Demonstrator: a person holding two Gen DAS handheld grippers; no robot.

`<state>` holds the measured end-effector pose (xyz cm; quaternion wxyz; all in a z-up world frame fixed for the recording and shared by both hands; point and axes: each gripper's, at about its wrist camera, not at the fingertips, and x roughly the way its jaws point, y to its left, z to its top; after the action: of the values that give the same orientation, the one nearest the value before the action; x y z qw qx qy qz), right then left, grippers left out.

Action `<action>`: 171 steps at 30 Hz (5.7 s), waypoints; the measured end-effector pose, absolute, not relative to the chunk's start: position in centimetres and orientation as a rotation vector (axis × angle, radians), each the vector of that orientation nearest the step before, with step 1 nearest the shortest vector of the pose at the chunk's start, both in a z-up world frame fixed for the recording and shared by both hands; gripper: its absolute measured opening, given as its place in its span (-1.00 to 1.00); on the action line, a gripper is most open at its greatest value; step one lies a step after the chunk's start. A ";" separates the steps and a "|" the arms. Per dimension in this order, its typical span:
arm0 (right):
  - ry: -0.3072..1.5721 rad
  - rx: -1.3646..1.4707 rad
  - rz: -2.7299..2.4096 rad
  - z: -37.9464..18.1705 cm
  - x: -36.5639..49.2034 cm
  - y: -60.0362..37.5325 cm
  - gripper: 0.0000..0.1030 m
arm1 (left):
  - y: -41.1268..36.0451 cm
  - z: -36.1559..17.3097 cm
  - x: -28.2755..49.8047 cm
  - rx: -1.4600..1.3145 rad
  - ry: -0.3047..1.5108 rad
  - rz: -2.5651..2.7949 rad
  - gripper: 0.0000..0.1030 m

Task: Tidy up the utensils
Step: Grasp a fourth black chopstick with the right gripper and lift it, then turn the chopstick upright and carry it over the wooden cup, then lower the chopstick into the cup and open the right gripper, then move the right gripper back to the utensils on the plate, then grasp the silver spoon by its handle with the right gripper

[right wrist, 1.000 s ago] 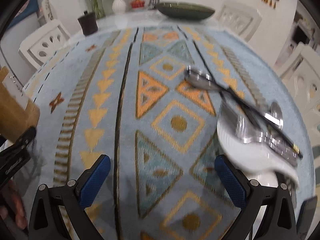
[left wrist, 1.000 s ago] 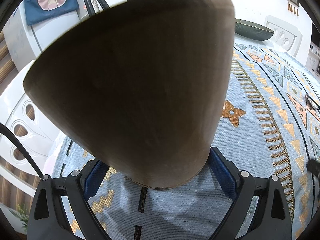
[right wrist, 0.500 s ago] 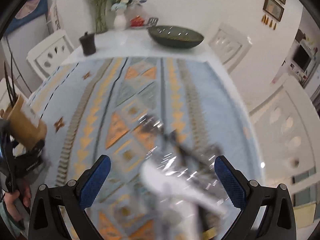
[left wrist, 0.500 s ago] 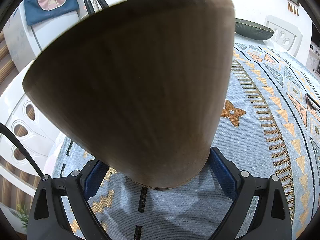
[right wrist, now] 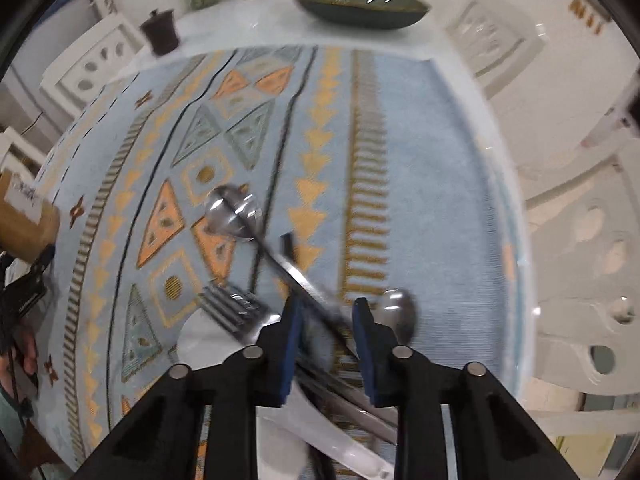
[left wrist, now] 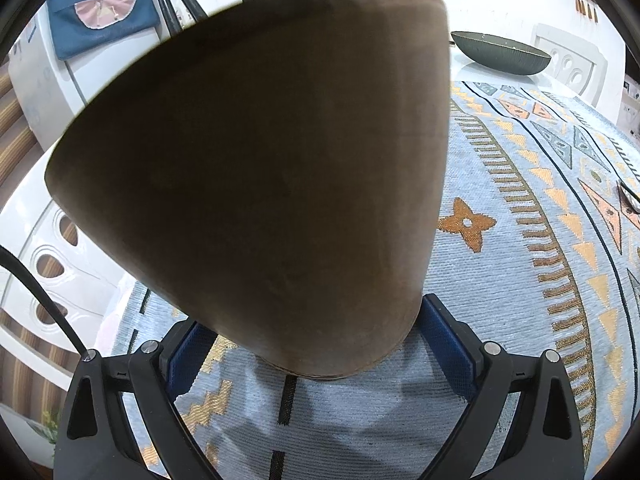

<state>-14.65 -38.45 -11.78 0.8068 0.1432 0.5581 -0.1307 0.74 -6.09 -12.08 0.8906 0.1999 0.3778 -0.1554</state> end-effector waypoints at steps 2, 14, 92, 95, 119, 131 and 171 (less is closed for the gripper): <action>1.201 0.311 -0.268 -12.2 -14.3 -38.5 -0.55 | -6.4 -12.2 0.6 0.417 0.783 -0.321 0.90; 1.236 0.320 -0.236 -14.2 -11.6 -38.6 -0.62 | -6.3 -12.2 0.4 0.418 0.784 -0.317 0.94; 0.690 0.377 0.135 9.6 0.5 -14.0 -0.91 | -5.6 -11.0 0.6 0.360 0.782 -0.354 0.85; 0.781 0.293 0.127 7.9 2.1 -12.0 -0.91 | -5.6 -10.7 0.5 0.353 0.780 -0.359 0.85; 0.566 0.385 -0.131 10.6 -8.3 -22.5 0.03 | -3.9 -11.3 0.1 0.331 0.767 -0.365 0.88; 0.840 0.551 -0.498 0.1 -17.4 -33.2 0.22 | -5.2 -11.6 1.5 0.342 0.784 -0.366 0.88; 1.071 0.608 -0.440 -14.5 -4.2 -40.6 -0.29 | -6.4 -13.2 1.9 0.372 0.789 -0.351 0.90</action>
<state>-4.18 -40.61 -14.46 0.7936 0.2827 0.4983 -0.2047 1.90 -6.44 -13.23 0.8915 0.1792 0.3802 -0.1690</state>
